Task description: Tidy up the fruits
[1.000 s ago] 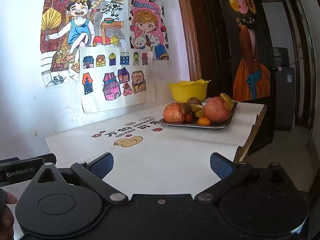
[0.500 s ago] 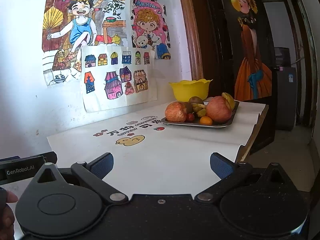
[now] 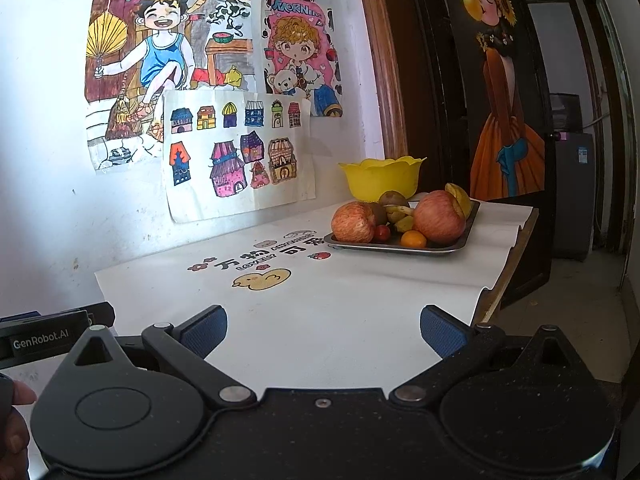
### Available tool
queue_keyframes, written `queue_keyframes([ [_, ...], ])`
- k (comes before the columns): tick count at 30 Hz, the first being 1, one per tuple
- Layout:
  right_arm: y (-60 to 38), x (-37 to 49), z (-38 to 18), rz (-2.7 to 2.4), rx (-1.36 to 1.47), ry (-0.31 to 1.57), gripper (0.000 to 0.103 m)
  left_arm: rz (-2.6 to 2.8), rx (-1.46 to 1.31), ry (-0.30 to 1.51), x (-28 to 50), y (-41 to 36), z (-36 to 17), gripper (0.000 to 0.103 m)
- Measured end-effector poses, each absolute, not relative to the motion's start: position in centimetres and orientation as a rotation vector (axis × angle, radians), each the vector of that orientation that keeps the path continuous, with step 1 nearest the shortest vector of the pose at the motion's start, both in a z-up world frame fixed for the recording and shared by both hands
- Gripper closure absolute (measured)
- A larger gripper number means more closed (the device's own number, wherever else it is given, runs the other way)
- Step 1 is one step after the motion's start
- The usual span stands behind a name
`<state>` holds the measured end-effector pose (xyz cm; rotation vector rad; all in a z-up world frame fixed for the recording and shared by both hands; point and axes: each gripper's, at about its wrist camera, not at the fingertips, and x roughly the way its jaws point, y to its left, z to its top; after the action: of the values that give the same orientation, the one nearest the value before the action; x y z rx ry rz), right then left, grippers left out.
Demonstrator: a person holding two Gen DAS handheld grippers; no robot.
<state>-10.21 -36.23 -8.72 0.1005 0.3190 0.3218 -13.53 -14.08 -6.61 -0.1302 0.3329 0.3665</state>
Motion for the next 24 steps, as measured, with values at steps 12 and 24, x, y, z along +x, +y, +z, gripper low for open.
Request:
queue_keyframes([
  [12,-35.83,-10.16,-8.91,0.333,0.094,0.320,0.001,0.365,-0.129,0.337,-13.47,-14.01,-6.75,0.000],
  [24,-35.76,-9.79,-9.00,0.339,0.096,0.330,0.001,0.363,-0.109,0.337,-13.15,-14.35,-6.88,0.000],
])
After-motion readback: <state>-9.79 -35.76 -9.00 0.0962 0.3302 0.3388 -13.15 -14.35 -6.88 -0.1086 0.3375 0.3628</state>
